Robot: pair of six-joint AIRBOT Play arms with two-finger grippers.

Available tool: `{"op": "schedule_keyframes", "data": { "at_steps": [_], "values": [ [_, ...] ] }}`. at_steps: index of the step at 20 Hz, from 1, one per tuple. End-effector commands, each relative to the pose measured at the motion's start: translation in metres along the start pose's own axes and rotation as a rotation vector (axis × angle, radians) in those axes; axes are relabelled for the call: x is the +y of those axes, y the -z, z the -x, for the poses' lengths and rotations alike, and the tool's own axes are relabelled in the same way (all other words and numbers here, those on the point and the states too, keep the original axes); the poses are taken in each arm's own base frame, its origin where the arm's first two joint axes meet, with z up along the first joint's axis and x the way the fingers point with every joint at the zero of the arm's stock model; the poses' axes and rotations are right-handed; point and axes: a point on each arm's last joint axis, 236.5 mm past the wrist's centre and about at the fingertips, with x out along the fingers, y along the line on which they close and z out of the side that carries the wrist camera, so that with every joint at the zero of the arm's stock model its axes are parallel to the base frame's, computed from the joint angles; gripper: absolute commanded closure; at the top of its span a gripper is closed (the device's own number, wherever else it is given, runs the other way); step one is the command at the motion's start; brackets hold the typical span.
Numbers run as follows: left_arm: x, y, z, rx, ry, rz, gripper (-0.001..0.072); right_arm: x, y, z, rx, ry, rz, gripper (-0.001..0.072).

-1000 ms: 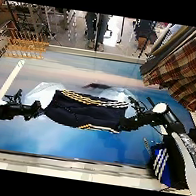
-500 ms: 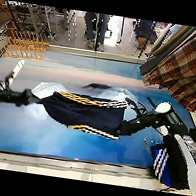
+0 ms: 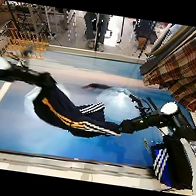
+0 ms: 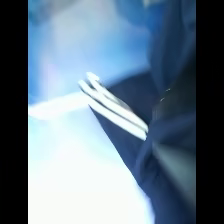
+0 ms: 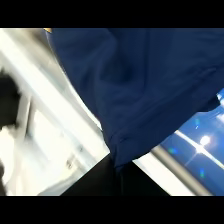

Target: Fold the clothes and pants, and hang the long-sleeved shirts on hangers.

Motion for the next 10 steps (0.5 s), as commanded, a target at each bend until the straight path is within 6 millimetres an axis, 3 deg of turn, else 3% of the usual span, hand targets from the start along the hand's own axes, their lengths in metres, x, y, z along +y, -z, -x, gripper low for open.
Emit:
{"op": "schedule_keyframes", "data": {
  "at_steps": [1, 3, 6, 8, 9, 10],
  "values": [
    [0.039, 0.056, -0.058, 0.268, -0.088, 0.055, 0.017, -0.018, -0.018, -0.003, -0.066, 0.05, -0.047, 0.0698],
    [0.049, 0.063, -0.041, 0.3, -0.08, 0.082, 0.017, -0.028, -0.019, -0.004, -0.066, 0.081, -0.05, 0.0698],
    [0.068, 0.048, -0.008, 0.233, -0.1, 0.099, 0.0169, -0.038, -0.023, -0.008, -0.073, 0.098, -0.06, 0.0697],
    [0.092, 0.034, -0.004, 0.168, -0.128, 0.096, 0.0161, -0.039, -0.024, -0.009, -0.073, 0.096, -0.064, 0.0697],
    [0.102, 0.024, -0.007, 0.126, -0.14, 0.088, 0.0061, -0.037, -0.024, -0.009, -0.071, 0.09, -0.065, 0.0697],
    [0.107, 0.016, -0.013, 0.094, -0.137, 0.068, 0.0052, -0.036, -0.024, -0.009, -0.071, 0.086, -0.065, 0.0697]
  ]
}}
